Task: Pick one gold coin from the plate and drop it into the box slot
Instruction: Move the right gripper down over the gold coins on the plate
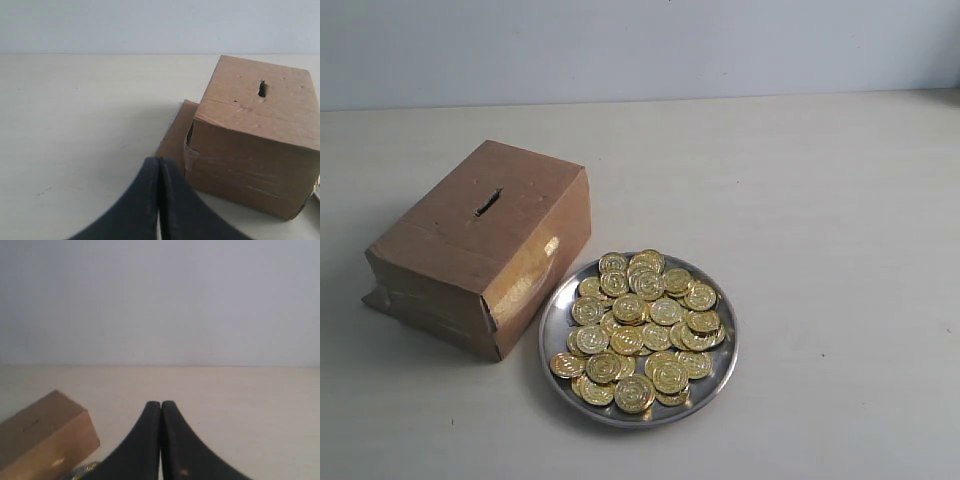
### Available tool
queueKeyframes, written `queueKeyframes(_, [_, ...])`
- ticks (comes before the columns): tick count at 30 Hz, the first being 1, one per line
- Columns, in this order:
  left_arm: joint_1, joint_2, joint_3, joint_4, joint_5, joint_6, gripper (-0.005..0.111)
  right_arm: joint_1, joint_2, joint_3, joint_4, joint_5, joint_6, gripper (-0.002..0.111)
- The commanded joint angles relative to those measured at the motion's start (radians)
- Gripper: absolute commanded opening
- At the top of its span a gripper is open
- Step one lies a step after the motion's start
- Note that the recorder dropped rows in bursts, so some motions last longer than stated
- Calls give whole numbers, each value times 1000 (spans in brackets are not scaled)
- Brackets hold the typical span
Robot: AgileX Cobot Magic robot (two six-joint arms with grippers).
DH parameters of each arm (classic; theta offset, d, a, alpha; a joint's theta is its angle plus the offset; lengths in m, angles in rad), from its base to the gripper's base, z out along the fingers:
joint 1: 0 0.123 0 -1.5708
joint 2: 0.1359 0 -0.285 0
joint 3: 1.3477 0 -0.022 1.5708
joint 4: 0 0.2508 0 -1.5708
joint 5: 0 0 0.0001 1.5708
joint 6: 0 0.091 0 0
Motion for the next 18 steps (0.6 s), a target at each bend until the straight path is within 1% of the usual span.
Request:
queueKeyframes(1, [3,-5,0,-1,-11,0,0,148,215,-57,29,21,-186,0])
queueKeyframes(2, [3,-5,0,-1,-11,2,0,178,259,-66,29,24,-201,0])
queueKeyframes(4, [3,-5,0,-1,-11,2,0,297,444,-115,29,55,-272,0])
queueKeyframes(10, [3,-5,0,-1,-11,0,0,439,677,-220,-17,114,-294,0])
queueKeyframes(13, [3,-5,0,-1,-11,0,0,478,781,-275,-17,142,-294,0])
queueKeyframes(18, [3,-5,0,-1,-11,3,0,485,920,-342,-13,147,-284,0])
